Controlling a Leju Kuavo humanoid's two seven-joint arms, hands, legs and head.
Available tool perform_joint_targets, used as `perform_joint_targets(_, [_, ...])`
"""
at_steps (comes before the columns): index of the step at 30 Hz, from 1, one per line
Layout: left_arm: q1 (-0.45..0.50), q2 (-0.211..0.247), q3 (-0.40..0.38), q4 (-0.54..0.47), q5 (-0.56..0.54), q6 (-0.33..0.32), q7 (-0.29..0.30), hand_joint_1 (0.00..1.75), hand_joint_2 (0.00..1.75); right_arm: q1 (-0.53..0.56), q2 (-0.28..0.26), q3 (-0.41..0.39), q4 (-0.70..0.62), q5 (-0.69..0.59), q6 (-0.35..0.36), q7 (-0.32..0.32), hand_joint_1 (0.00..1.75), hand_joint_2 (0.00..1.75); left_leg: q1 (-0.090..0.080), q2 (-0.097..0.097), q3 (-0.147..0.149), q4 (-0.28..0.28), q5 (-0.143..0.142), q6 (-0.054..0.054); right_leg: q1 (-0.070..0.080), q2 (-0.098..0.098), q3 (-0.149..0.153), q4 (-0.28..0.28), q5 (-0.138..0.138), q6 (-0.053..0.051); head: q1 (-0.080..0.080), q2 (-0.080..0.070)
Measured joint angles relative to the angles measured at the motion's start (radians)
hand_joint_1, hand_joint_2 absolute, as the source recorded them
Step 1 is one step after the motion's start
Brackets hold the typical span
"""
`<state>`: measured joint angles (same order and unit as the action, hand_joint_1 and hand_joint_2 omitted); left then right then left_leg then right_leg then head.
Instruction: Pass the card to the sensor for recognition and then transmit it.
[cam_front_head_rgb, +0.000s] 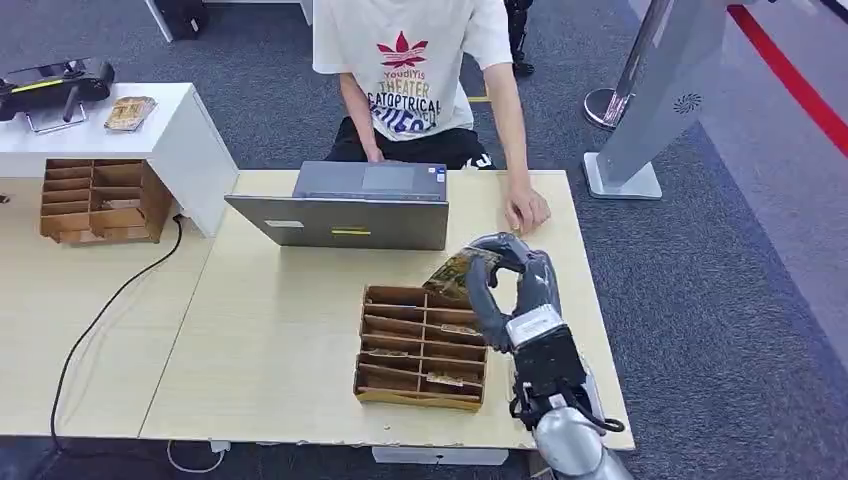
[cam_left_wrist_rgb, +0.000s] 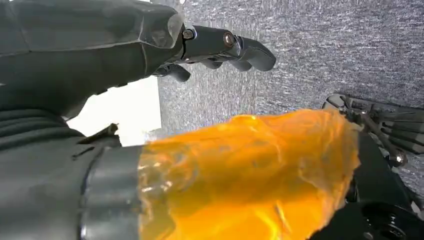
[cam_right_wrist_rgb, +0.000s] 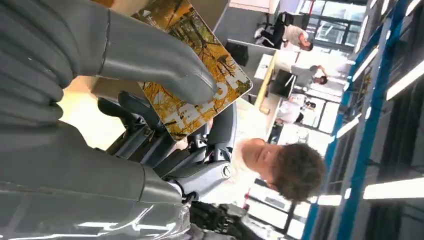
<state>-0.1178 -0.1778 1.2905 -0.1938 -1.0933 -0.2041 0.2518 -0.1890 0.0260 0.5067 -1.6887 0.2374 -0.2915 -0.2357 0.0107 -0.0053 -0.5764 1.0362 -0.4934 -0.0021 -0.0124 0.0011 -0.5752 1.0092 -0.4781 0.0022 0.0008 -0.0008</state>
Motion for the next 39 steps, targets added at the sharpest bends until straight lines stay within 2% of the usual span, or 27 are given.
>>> perform_joint_targets(11, [0.004,0.004,0.031,0.0,0.037,0.006,0.0,0.0,0.0,0.174,-0.027,-0.129,-0.026,-0.173,0.028,0.006,1.75,1.75,0.0,0.0,-0.001,0.0,-0.001,0.0,0.0,0.0,0.0,0.0,-0.001,0.001,0.0,0.0])
perform_joint_targets(22, [0.006,0.005,0.043,0.0,0.044,0.01,0.0,0.0,0.0,0.235,-0.038,-0.169,-0.027,-0.184,0.03,0.003,1.75,1.75,0.0,0.0,0.0,0.0,-0.001,0.0,0.0,0.0,-0.001,0.0,-0.001,0.001,0.0,0.0])
perform_joint_targets(28, [0.006,0.005,0.049,0.0,0.052,0.013,0.001,0.0,0.0,0.245,-0.052,-0.183,-0.027,-0.093,0.003,0.039,1.75,1.75,0.0,0.0,-0.001,0.0,-0.001,0.0,0.0,0.0,-0.001,0.0,-0.001,0.001,0.0,0.0])
perform_joint_targets(35, [0.006,0.005,0.057,0.0,0.058,0.016,0.0,0.0,0.0,0.252,-0.067,-0.191,-0.014,0.146,-0.088,0.114,1.75,1.75,0.0,0.0,-0.001,0.0,-0.001,0.0,0.0,0.0,-0.001,0.0,-0.001,0.001,0.0,0.0])
perform_joint_targets(39, [0.006,0.005,0.059,0.0,0.06,0.017,0.001,0.0,0.0,0.252,-0.069,-0.191,0.005,0.21,-0.1,0.144,1.75,1.75,0.0,0.0,-0.001,0.0,-0.001,0.0,0.0,0.0,-0.001,0.0,-0.001,0.001,0.0,0.0])
